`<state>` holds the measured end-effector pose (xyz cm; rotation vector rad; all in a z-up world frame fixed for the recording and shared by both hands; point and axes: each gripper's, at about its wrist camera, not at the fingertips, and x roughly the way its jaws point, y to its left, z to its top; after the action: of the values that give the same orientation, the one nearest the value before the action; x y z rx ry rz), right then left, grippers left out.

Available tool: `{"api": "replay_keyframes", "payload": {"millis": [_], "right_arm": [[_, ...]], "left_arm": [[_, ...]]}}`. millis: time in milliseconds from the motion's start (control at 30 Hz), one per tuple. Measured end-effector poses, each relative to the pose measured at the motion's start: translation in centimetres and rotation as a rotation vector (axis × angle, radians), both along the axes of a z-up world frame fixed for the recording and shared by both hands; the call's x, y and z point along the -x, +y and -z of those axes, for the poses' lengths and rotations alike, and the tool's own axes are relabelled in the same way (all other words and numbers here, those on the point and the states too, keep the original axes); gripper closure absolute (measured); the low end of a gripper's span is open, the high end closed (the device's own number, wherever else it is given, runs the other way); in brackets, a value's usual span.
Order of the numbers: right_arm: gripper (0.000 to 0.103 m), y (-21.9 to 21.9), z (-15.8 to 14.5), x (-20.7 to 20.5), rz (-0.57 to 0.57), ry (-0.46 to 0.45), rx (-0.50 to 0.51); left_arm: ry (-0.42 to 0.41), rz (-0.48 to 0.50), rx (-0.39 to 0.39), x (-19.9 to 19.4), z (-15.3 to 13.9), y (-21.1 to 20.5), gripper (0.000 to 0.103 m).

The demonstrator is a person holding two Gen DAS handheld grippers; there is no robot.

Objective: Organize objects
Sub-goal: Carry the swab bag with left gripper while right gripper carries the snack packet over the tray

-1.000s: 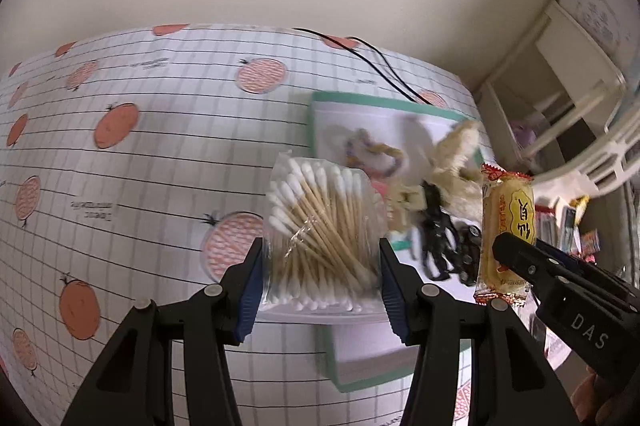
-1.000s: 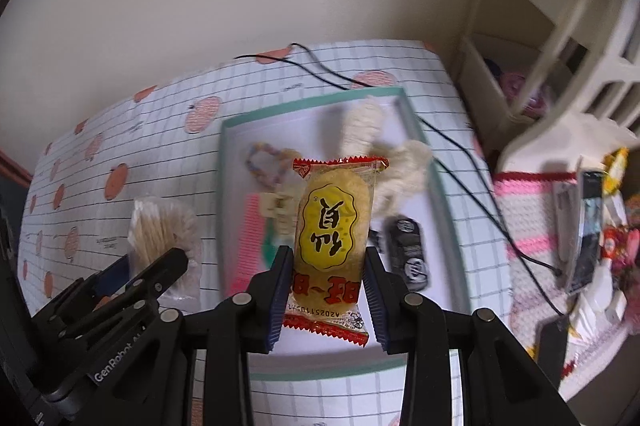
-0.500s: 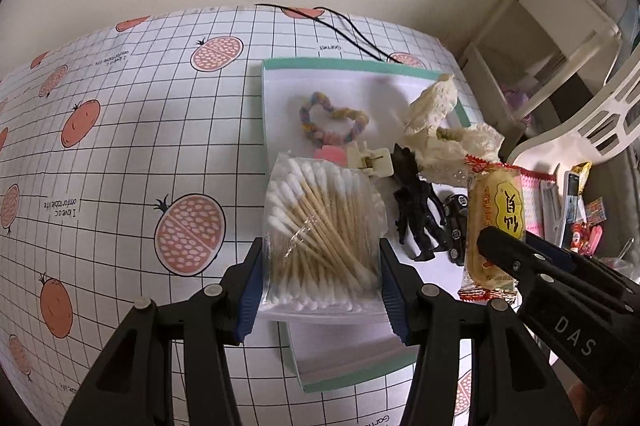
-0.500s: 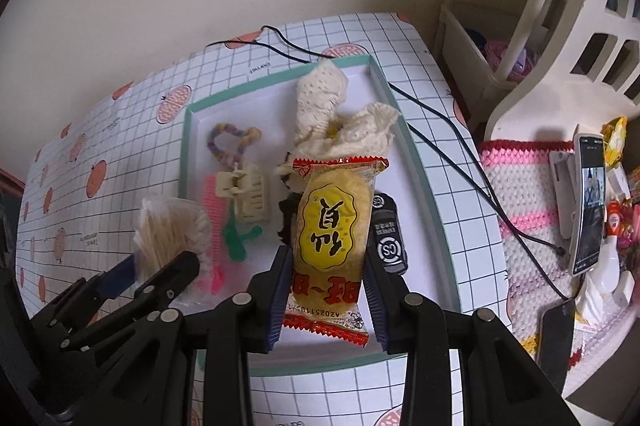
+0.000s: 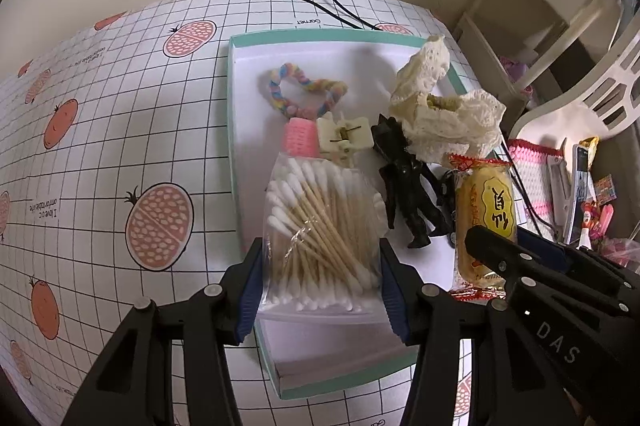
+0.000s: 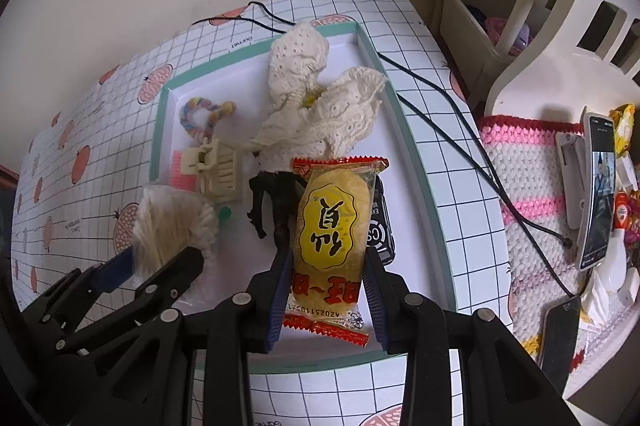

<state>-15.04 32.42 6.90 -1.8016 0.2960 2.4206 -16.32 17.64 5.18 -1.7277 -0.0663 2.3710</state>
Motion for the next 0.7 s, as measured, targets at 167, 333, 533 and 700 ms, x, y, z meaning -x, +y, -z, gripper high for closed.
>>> {"api": "replay_keyframes", "payload": {"millis": [167,333,533,700], "right_arm": [[0.065,0.2,0.5,0.0,0.001,-0.007,0.006],[0.065,0.4,1.2,-0.1,0.001,-0.021,0.007],[0.065,0.5,1.8,0.0,0.005,-0.027,0.014],[0.065,0.6,1.8,0.0,0.01,-0.025,0.018]], "left_arm": [[-0.007,0.007,0.015,0.0,0.5,0.4,0.049],[-0.004,0.011,0.024,-0.1,0.7,0.6,0.049],[0.006,0.017,0.034,0.0,0.6,0.9,0.049],[0.003,0.017,0.027,0.3,0.5,0.9,0.048]]}}
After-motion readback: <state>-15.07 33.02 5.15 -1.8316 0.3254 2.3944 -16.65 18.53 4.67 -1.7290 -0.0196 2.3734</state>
